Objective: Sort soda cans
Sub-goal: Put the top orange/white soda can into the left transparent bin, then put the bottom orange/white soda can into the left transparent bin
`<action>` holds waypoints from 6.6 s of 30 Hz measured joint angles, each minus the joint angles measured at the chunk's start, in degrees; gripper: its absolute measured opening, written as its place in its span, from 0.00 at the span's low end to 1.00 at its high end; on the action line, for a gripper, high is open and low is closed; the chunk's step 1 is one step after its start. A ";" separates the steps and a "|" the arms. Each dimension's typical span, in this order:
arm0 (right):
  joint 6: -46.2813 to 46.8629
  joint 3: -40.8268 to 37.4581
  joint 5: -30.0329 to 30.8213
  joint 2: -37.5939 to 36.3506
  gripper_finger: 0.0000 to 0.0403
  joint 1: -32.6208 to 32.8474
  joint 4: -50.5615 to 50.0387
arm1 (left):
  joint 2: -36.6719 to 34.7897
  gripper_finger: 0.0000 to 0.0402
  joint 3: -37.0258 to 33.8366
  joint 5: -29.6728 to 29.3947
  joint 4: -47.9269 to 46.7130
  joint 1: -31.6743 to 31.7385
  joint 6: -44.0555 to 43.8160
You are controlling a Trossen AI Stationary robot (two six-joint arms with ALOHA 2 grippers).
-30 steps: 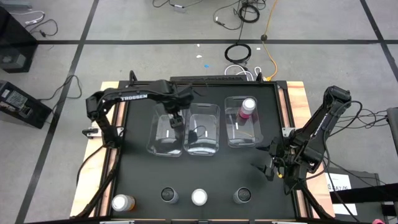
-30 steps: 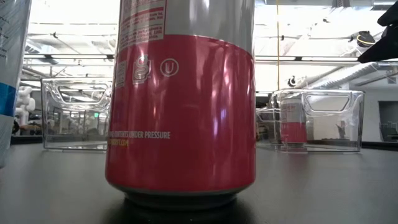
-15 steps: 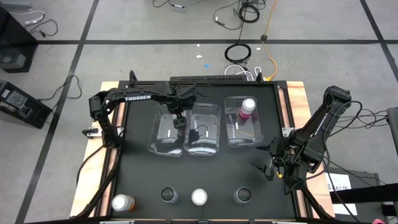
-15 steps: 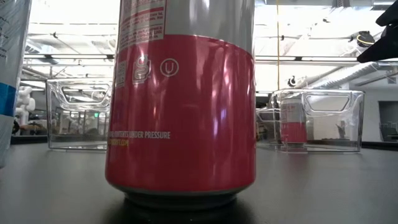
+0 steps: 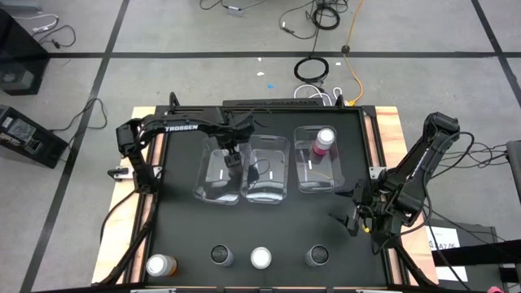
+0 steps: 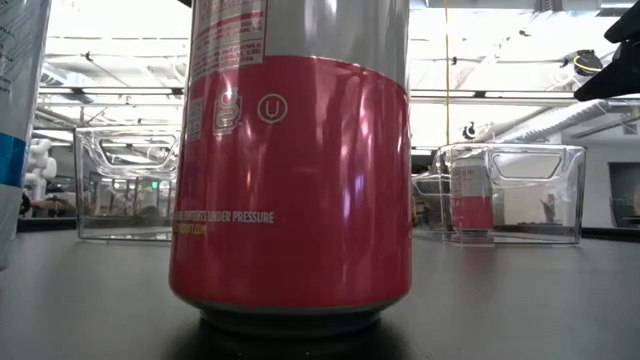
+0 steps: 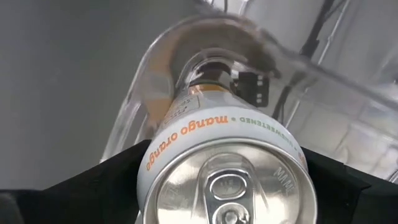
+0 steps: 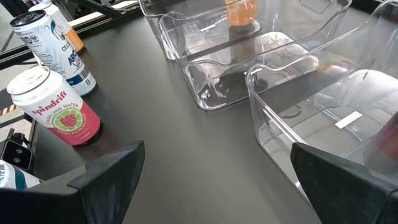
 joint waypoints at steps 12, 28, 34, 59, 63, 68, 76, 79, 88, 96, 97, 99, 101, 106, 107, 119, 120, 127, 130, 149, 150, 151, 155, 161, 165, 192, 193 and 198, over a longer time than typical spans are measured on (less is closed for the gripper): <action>0.00 0.00 -0.02 0.00 0.98 0.00 0.00 | 0.00 0.85 -0.01 1.33 3.98 -0.46 -1.11; 0.00 0.00 -0.06 0.00 0.98 0.01 -0.02 | 0.00 0.85 -0.01 -0.72 4.29 -0.46 -1.20; 0.00 0.00 -0.07 0.00 0.98 0.00 -0.02 | 0.00 0.85 -0.01 -0.07 4.36 -0.66 -1.18; 0.44 0.00 -0.07 0.00 0.98 0.02 0.04 | -2.61 0.97 0.77 -0.26 1.16 -0.50 -3.69; 0.44 0.00 -0.07 0.00 0.98 0.02 0.04 | -5.42 0.97 0.77 -1.34 -2.71 -0.50 -3.84; 0.37 0.00 -0.07 0.00 0.98 0.02 0.02 | -10.50 0.97 0.77 -1.81 -6.99 -0.50 -4.17; 0.04 0.00 -0.07 0.00 0.98 0.02 -0.07 | -20.03 0.97 0.77 -2.00 -10.16 -0.79 -10.12; 0.02 0.00 -0.07 0.00 0.98 0.02 -0.07 | -23.87 0.97 0.77 -3.81 -11.66 -0.79 -12.97; -0.02 0.00 -0.07 0.00 0.98 0.02 -0.06 | -31.68 0.97 0.77 -6.78 -16.05 -0.79 -20.71; -1.51 0.00 -0.05 0.00 0.98 0.02 -0.04 | -33.48 0.97 0.77 -5.05 -24.34 -1.03 -28.57; -1.51 0.00 -0.07 0.00 0.98 0.02 -0.04 | -33.50 0.97 0.77 -5.03 -25.36 -1.28 -29.69; -1.51 0.00 -0.04 0.00 0.98 0.02 -0.04 | -33.51 0.97 0.77 -5.26 -27.68 -2.18 -32.17; -1.51 0.00 -0.07 0.00 0.98 0.02 -0.04 | -33.54 0.97 0.74 -5.46 -28.92 -3.24 -34.21; -1.54 0.00 -0.07 0.00 0.98 0.02 0.00 | -36.29 0.97 -1.68 -4.37 -28.67 -7.97 -40.37; -1.55 0.00 -0.07 0.00 0.98 0.02 -0.02 | -37.03 0.97 -2.43 -4.35 -28.71 -9.28 -41.99; -3.04 0.00 -0.63 0.00 0.98 0.02 0.22 | -41.00 0.97 -11.75 -4.13 -25.31 -33.50 -73.64; -3.04 0.00 -0.67 0.00 0.98 0.02 0.27 | -40.29 0.97 -12.17 -4.13 -24.45 -35.94 -76.09; -2.81 0.00 -0.83 0.00 0.98 0.02 0.50 | -33.96 0.97 -13.24 -4.13 -23.10 -52.38 -93.21; -2.82 0.00 -0.83 0.00 0.98 0.02 0.50 | -31.62 0.97 -13.24 -3.11 -20.51 -58.36 -99.12; -4.13 0.00 -0.83 0.00 0.98 0.02 2.69 | -24.67 0.97 -13.24 -2.60 -8.93 -82.08 -129.88; -4.13 0.00 -0.83 0.00 0.98 0.02 2.78 | -24.27 0.97 -13.24 -2.60 -8.48 -82.82 -130.17; -4.13 0.00 -0.83 0.00 0.98 0.02 2.93 | -23.87 0.97 -13.24 -2.58 -7.83 -83.55 -130.20; -4.11 0.00 -0.81 0.00 0.98 0.02 4.65 | -22.70 0.97 -13.24 -2.51 -5.63 -85.86 -130.18; -4.11 0.00 -0.81 0.00 0.98 0.02 8.22 | -22.16 0.97 -13.24 -2.44 -2.50 -89.50 -128.85; -4.10 0.00 -0.81 0.00 0.98 0.02 9.50 | -22.08 0.97 -13.24 -2.41 -1.89 -91.04 -124.22; -4.09 0.00 -0.79 0.06 0.98 0.02 20.83 | -21.09 0.97 -13.21 -4.37 0.90 -91.30 -96.87; -4.09 0.00 -0.79 0.18 0.98 0.03 21.05 | -21.09 0.97 -13.21 -4.37 0.90 -91.30 -96.98; -4.09 0.00 -0.79 1.76 0.98 0.03 22.42 | -21.09 0.97 -13.21 -4.35 0.90 -91.27 -97.00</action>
